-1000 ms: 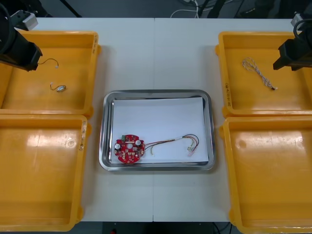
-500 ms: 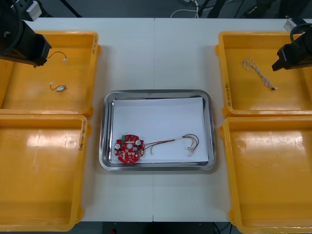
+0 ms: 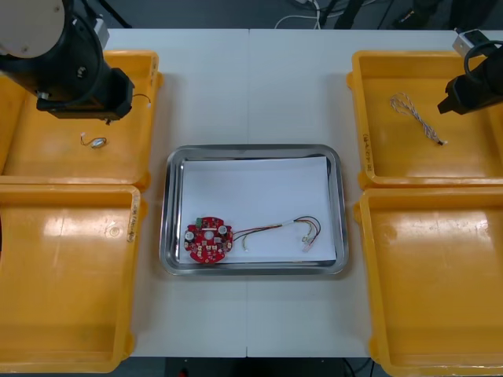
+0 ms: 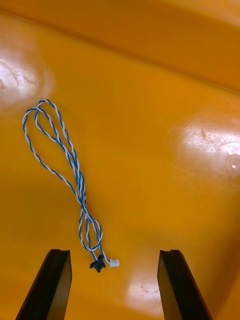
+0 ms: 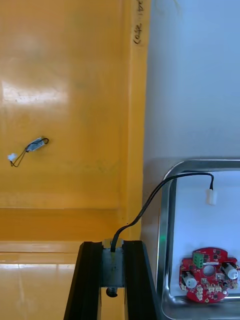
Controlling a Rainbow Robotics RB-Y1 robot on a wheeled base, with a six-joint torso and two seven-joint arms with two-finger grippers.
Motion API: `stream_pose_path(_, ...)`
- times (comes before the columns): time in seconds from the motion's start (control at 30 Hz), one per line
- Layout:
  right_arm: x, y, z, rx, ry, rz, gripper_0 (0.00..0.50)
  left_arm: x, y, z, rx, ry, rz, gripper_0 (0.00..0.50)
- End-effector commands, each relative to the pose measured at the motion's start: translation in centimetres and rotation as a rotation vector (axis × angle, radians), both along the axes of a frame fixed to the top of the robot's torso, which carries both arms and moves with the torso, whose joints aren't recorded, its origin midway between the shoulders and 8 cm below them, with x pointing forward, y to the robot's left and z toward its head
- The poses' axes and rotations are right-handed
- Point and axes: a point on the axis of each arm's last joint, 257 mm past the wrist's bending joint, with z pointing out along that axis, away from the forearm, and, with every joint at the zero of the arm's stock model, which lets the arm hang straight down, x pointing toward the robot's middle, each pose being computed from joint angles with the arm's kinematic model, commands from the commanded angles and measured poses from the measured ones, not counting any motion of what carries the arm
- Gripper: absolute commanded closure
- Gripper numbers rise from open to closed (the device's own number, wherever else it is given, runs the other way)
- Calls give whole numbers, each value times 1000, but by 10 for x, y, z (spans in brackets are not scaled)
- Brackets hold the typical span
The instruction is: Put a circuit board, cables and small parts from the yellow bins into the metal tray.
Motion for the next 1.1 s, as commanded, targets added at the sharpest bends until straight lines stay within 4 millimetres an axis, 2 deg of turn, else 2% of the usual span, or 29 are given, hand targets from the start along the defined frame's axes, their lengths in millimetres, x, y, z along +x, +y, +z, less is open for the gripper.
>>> stream_pose_path(0.03,25,21,37,3,-101,54,0,-9,-37,-13,-25,5,-15,500)
stream_pose_path(0.37,41,29,29,9,-153,43,0,-14,-84,-42,-81,18,0,500)
stream_pose_path(0.53,44,27,17,24,-157,26,0,-19,-105,-61,-80,25,-9,500)
stream_pose_path(0.83,49,33,8,32,-172,20,0,-23,-121,-93,-58,56,-19,500)
stream_pose_path(1.1,49,34,-8,45,-164,14,0,-14,-129,-122,-75,76,-2,500)
